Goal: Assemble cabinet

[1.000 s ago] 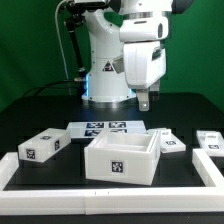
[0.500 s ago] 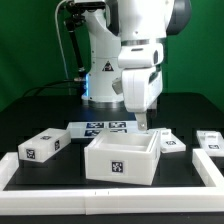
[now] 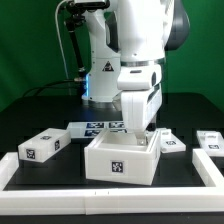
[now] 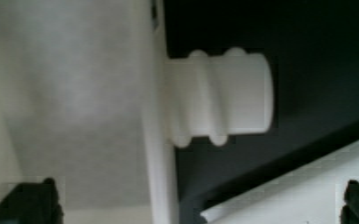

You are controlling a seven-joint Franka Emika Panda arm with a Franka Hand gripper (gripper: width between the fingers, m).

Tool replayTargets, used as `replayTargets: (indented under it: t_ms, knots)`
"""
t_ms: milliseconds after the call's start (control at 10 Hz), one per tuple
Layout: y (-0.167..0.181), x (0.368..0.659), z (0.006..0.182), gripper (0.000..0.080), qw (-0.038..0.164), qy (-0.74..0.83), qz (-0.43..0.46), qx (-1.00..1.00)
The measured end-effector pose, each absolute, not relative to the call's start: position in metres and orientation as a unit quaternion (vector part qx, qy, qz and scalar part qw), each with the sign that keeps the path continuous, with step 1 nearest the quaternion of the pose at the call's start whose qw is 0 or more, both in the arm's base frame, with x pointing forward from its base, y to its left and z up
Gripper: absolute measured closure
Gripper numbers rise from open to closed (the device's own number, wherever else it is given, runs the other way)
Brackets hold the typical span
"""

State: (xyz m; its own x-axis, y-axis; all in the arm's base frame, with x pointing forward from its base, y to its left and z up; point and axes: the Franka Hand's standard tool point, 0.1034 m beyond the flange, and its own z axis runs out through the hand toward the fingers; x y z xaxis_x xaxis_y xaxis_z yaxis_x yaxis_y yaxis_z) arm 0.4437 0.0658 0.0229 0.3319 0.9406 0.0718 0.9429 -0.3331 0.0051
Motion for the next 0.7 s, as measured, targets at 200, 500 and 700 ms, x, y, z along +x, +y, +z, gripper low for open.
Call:
replayTargets:
  t_ms: [200, 500, 700]
  knots:
    - [0.0660, 0.4470, 0.0248, 0.0117, 0.018, -0.571, -0.032, -0.820]
    - [0.0657, 0.4473, 0.0247, 0.0438, 0.018, -0.569, -0.031, -0.822]
    - [0.0656, 0.4472, 0.0245, 0.0575, 0.018, -0.569, -0.031, -0.822]
